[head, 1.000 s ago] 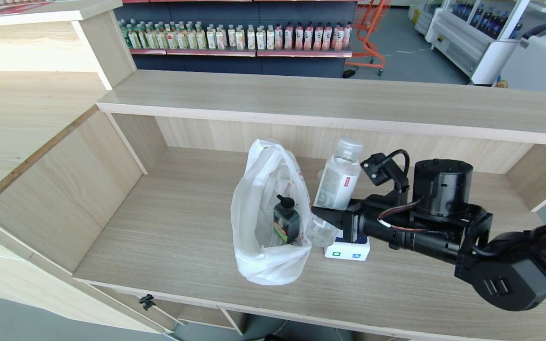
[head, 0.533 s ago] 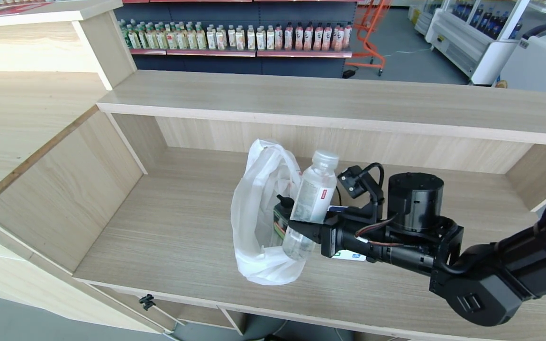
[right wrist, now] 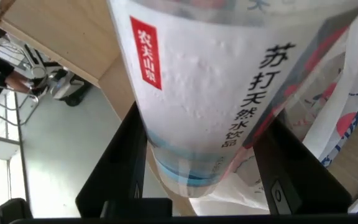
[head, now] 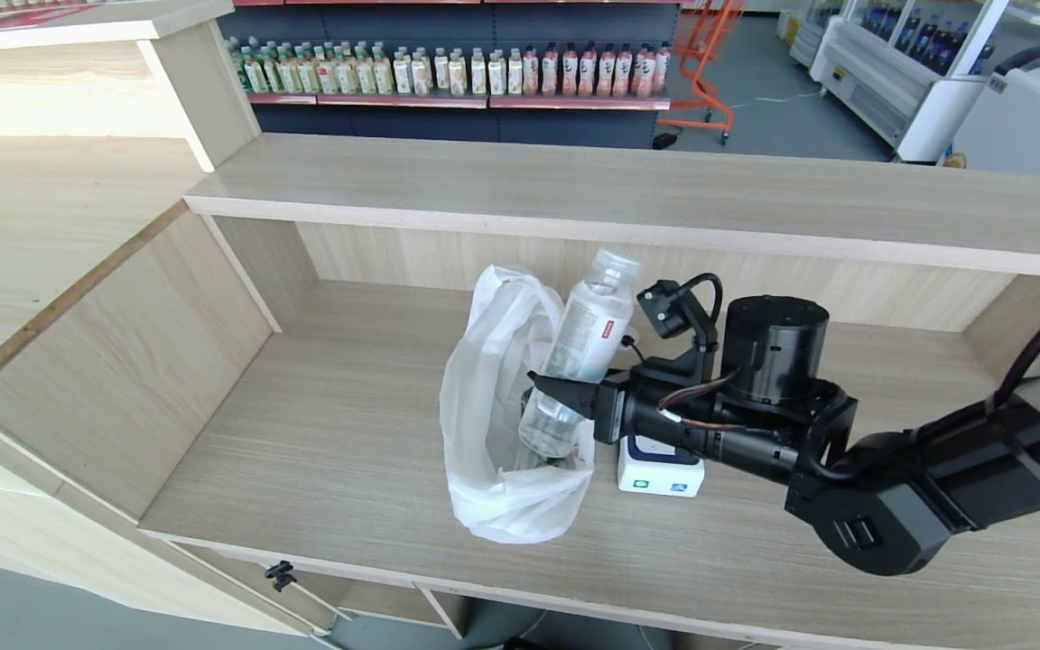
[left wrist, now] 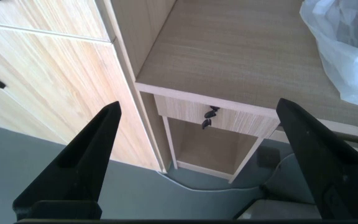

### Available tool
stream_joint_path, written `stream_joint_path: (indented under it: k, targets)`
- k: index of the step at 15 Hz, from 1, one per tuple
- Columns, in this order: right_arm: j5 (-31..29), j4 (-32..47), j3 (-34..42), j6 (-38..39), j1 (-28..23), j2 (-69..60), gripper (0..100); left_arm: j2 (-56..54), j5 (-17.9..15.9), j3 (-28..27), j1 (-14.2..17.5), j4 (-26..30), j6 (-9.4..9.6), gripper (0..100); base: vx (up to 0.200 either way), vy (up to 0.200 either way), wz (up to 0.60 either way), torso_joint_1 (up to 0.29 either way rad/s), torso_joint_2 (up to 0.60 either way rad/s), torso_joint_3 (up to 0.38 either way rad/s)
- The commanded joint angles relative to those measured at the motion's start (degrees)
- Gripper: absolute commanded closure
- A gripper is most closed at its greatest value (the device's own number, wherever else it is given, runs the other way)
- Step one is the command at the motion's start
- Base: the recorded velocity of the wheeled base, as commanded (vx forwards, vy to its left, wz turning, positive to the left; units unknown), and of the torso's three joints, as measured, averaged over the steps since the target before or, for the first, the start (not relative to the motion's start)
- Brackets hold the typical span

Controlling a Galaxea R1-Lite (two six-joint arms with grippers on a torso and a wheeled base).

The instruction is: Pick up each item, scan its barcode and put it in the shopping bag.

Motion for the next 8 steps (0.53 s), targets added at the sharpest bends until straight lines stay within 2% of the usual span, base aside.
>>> stream_joint_path:
  k: [1,5,8]
  targets:
    - [0.03,-0.14,-2.38,0.08,-0.13,0.7,100,-0.02,0.01,0.0,0.0,0.01,-0.01,0,0.0,0.0,0.0,0.0,0.0,0.0]
    - [0.47,-0.4,-7.74,-0.79,-3.12,1.05,100,-0.02,0.01,0.0,0.0,0.01,-0.01,0,0.0,0.0,0.0,0.0,0.0,0.0]
    - [0.47,-0.4,-11.25,-5.28,-5.84,4.21,100,-0.02,0.01,0.0,0.0,0.01,-0.01,0,0.0,0.0,0.0,0.0,0.0,0.0]
